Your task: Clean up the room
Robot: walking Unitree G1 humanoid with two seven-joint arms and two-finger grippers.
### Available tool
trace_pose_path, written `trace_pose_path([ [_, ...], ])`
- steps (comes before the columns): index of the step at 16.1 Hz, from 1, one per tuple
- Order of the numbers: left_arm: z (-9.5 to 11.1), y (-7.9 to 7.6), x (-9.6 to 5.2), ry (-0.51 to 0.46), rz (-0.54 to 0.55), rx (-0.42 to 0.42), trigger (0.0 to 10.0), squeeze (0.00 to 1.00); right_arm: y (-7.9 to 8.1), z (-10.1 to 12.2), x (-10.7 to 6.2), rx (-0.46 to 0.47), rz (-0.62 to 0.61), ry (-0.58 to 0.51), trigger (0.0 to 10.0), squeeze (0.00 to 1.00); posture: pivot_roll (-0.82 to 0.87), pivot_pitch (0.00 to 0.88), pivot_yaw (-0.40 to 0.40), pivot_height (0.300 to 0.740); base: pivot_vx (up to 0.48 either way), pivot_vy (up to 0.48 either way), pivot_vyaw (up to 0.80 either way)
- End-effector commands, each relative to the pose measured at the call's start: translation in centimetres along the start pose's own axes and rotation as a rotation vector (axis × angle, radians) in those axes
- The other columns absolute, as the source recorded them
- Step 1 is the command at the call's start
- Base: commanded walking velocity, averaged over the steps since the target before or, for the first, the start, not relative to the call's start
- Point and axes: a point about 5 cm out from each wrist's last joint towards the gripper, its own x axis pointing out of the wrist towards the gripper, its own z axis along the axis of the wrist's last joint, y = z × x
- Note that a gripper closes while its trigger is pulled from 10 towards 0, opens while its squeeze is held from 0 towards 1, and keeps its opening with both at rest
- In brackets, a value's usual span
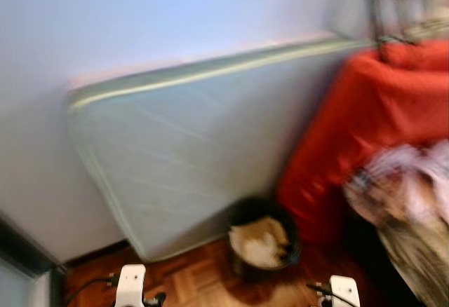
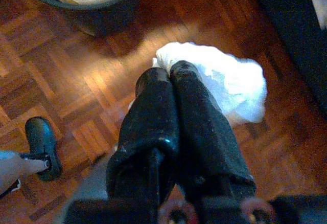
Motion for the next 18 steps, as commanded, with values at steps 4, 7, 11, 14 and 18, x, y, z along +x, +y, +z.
trace_pose_path([
  [4,-0.5,0.3,-0.1,0.027,0.006,-0.005,10.0,0.00,0.1,1.0,0.2,0.014,-0.002,-0.030,10.0,0.00,-0.01,0.000,-0.011,0.740,0.480,0.000,0.00],
  [7,-0.5,0.3,-0.1,0.028,0.003,-0.002,10.0,0.00,0.2,1.0,0.2,0.000,0.005,-0.028,10.0,0.00,-0.01,0.000,-0.011,0.740,0.480,0.000,0.00],
  [11,-0.5,0.2,-0.1,0.029,0.001,0.001,10.0,0.00,0.3,1.2,0.3,0.003,0.006,-0.037,10.0,0.00,-0.01,0.000,-0.011,0.740,0.464,0.000,0.00],
  [14,-0.4,0.2,-0.1,0.009,0.001,0.009,10.0,0.00,0.8,2.2,0.4,-0.003,0.027,-0.071,10.0,0.00,0.00,0.000,-0.013,0.740,0.254,0.000,0.00],
  [18,-0.4,0.3,-0.4,-0.055,-0.017,-0.004,10.0,0.00,1.1,4.5,0.8,0.010,0.030,-0.122,10.0,0.00,0.02,0.031,-0.014,0.740,0.000,0.000,0.00],
])
